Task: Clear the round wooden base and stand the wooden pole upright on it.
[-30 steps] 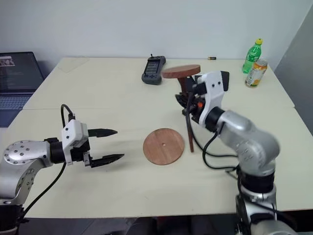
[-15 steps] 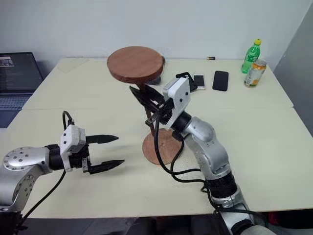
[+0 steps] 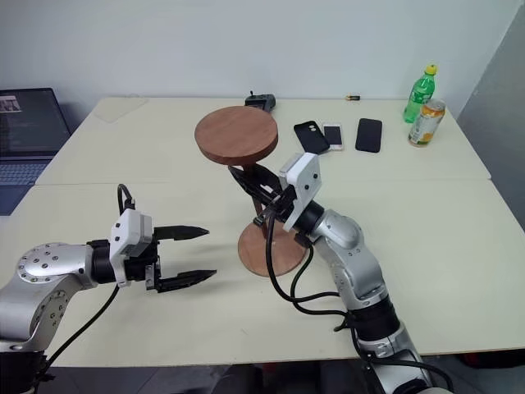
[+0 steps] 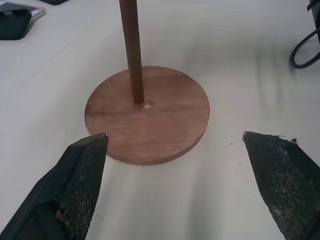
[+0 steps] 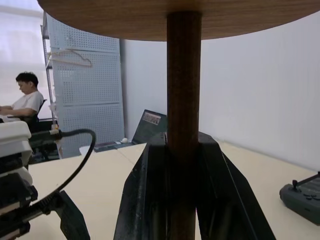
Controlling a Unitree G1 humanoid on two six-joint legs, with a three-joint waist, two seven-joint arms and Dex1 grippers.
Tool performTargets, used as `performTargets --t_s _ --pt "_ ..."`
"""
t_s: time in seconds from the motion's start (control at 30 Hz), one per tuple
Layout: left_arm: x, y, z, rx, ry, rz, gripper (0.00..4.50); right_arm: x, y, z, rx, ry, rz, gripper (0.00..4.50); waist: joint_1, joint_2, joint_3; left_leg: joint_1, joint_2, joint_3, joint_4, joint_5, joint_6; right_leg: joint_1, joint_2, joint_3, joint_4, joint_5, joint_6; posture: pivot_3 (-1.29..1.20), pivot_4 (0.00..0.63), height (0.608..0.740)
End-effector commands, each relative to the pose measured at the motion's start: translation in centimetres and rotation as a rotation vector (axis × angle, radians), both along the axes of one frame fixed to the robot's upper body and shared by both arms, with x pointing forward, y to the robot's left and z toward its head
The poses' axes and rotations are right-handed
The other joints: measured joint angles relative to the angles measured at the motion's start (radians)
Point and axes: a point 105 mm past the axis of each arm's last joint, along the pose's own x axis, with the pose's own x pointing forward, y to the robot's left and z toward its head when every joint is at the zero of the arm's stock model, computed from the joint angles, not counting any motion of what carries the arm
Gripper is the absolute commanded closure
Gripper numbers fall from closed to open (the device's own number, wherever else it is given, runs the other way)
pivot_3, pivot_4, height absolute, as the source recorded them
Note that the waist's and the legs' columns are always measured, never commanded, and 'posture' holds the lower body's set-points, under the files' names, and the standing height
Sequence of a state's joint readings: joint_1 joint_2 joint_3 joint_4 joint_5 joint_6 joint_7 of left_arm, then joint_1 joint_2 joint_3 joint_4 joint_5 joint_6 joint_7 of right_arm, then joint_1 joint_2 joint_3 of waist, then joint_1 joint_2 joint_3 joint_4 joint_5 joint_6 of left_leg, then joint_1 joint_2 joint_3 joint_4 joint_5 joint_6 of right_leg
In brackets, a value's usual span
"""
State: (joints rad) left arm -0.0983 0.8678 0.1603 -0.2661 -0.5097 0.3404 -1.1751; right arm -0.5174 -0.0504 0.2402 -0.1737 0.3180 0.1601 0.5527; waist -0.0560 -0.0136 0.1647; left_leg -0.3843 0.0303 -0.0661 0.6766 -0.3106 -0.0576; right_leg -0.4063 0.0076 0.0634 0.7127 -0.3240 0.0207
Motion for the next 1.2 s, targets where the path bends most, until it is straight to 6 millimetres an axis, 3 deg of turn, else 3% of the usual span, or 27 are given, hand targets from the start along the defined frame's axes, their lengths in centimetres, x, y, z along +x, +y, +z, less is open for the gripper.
performTargets --t_s 0.03,0.77,1.2 --pt "-0.3 -0.3 0.7 0.012 -0.026 -0.030 0.00 -0.3 -0.3 0.3 0.014 -0.036 0.002 4.24 0.000 0.000 0.000 0.000 0.000 0.000 0.000 0.000 0.000 0.000 0.000 0.000 0.000 0.000 0.000 0.00 0.150 0.740" --pt "-0.1 -1.1 1.7 0.021 -0.030 -0.033 0.00 -0.8 -0.4 -0.8 -0.003 -0.005 0.016 4.24 0.000 0.000 0.000 0.000 0.000 0.000 0.000 0.000 0.000 0.000 0.000 0.000 0.000 0.000 0.000 0.00 0.150 0.740" --pt "-0.3 -0.1 0.8 0.059 -0.005 -0.025 0.00 -1.1 -0.1 -1.6 -0.011 0.018 0.032 4.24 0.000 0.000 0.000 0.001 0.000 0.000 0.000 0.000 0.000 0.000 0.000 0.000 0.000 0.000 0.000 0.00 0.150 0.740"
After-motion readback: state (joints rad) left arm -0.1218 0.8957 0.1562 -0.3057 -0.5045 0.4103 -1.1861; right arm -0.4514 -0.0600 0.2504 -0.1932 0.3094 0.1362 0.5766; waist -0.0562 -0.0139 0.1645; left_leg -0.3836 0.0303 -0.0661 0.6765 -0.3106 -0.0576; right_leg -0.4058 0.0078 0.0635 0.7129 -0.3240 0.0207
